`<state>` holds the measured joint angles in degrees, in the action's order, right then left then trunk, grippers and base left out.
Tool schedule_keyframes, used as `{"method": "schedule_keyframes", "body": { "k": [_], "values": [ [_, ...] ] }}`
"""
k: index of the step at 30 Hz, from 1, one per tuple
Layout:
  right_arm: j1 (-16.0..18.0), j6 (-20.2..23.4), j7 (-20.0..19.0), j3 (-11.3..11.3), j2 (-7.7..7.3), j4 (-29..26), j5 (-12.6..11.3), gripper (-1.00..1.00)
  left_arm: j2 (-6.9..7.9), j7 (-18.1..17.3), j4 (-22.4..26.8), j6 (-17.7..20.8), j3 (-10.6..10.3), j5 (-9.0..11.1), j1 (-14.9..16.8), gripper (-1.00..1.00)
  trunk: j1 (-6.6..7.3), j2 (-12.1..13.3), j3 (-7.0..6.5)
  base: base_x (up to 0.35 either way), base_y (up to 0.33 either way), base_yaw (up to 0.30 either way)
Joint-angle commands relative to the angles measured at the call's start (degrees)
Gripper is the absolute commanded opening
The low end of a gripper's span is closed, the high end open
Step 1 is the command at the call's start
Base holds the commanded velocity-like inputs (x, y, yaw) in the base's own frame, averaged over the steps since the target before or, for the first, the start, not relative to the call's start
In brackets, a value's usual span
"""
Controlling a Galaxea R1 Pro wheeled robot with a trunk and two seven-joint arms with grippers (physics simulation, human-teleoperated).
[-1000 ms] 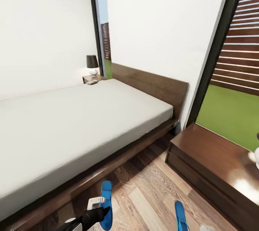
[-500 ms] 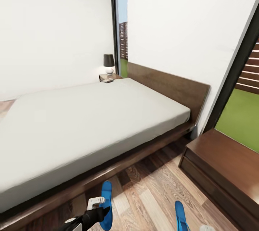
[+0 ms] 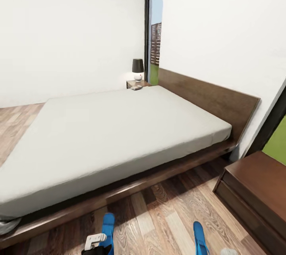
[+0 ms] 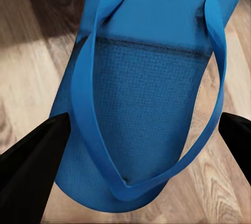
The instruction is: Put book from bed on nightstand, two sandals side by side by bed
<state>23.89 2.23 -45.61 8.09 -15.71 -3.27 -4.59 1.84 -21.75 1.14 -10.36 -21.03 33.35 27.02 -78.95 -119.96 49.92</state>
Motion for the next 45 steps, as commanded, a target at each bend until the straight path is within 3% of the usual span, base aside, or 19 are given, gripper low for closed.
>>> {"method": "schedule_keyframes", "body": {
  "k": [1, 45],
  "values": [
    [0.0, 0.3, -0.2, 0.0, -0.02, 0.0, -0.5, -1.0, -0.2, -0.1, -0.1, -0.3, -0.4, 0.5, 0.0, -1.0, 0.01, 0.0, 0.07, 0.0, 0.0, 0.279],
    [0.0, 0.3, -0.1, 0.0, -0.02, 0.0, -0.5, -1.0, -0.97, -0.1, -0.1, -0.4, -0.4, 0.5, -0.7, -1.0, 0.01, 0.0, 0.93, 0.0, 0.0, 0.279]
  ]
}}
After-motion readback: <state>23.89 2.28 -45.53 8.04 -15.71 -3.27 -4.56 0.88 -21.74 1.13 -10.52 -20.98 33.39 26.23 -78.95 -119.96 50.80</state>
